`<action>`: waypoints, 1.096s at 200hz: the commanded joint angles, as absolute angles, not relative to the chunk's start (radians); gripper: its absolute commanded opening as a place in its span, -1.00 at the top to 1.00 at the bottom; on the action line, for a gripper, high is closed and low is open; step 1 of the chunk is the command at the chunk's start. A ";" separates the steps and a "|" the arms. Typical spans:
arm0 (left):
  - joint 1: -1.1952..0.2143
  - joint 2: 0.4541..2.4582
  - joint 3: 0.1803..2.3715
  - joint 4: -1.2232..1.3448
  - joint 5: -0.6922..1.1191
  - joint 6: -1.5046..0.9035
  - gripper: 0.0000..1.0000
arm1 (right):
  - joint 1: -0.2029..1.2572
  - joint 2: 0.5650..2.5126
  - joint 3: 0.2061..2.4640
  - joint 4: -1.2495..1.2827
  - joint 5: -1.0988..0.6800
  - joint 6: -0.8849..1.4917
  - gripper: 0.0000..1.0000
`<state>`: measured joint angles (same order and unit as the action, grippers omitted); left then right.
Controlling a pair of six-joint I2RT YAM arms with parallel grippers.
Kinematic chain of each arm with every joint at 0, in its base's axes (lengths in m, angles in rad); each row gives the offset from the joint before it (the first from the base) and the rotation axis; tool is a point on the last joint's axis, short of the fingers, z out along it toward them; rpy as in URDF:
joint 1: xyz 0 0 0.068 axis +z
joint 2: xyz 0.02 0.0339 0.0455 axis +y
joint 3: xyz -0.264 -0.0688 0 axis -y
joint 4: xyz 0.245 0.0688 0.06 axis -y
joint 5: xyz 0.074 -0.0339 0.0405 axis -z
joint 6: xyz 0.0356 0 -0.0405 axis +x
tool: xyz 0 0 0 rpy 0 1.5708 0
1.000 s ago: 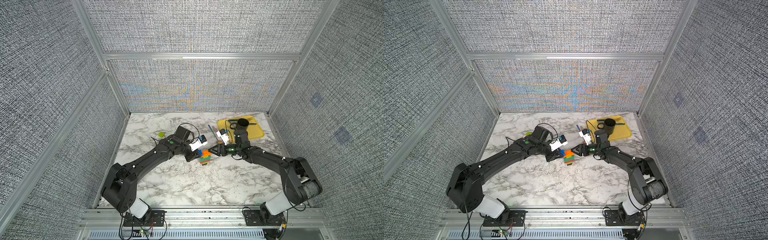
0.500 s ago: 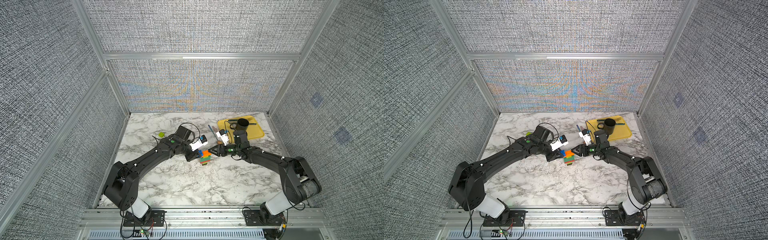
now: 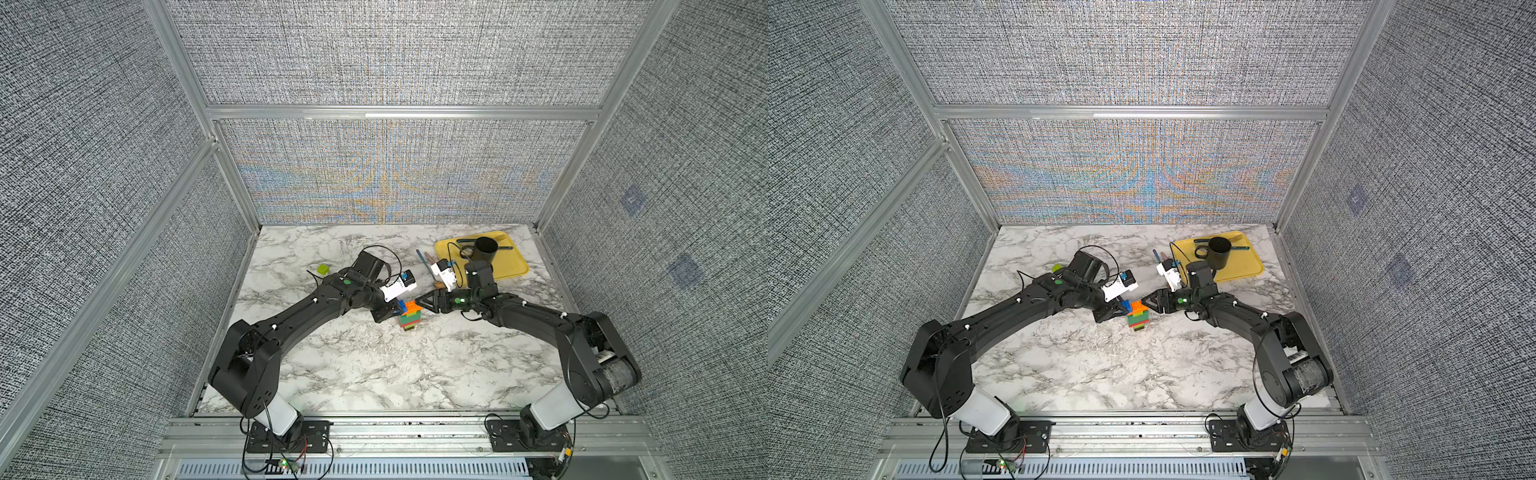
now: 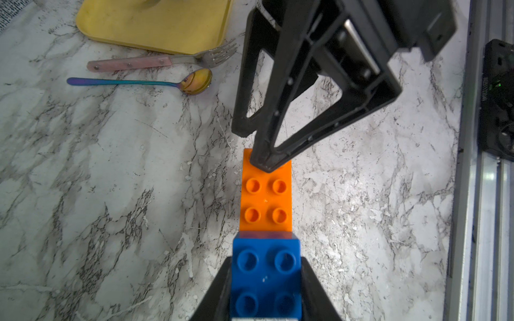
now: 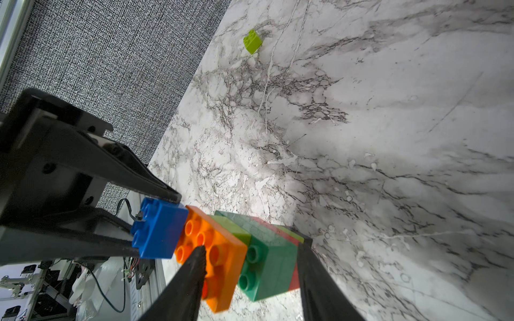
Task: Assemble a carrot with lego
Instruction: Assemble the lego brick with the lego brick.
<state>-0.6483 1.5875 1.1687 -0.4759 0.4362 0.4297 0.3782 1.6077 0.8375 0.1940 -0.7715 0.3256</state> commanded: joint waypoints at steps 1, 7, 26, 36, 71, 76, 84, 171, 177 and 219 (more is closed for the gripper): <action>-0.650 1.591 1.173 -0.518 0.408 0.449 0.92 | 0.380 1.612 0.839 0.176 -0.748 0.308 -0.04; -0.650 1.592 1.175 -0.521 0.406 0.450 0.92 | 0.379 1.612 0.839 0.174 -0.746 0.307 -0.04; -0.655 1.597 1.182 -0.539 0.390 0.453 0.94 | 0.382 1.611 0.839 0.171 -0.740 0.305 -0.03; -0.655 1.598 1.184 -0.543 0.379 0.453 0.95 | 0.383 1.610 0.839 0.168 -0.738 0.305 -0.02; -0.663 1.597 1.180 -0.549 0.347 0.441 0.96 | 0.388 1.606 0.832 0.165 -0.723 0.309 -0.01; -0.664 1.598 1.181 -0.549 0.340 0.439 0.96 | 0.389 1.605 0.829 0.165 -0.720 0.310 -0.01; -0.666 1.601 1.183 -0.554 0.332 0.436 0.96 | 0.391 1.601 0.826 0.165 -0.714 0.312 0.00; -0.689 1.622 1.228 -0.630 0.264 0.410 0.96 | 0.409 1.588 0.810 0.172 -0.677 0.330 0.03; -0.690 1.626 1.234 -0.639 0.262 0.408 0.96 | 0.409 1.589 0.810 0.172 -0.675 0.330 0.03; -0.699 1.657 1.276 -0.686 0.240 0.406 0.96 | 0.411 1.586 0.808 0.172 -0.664 0.330 0.03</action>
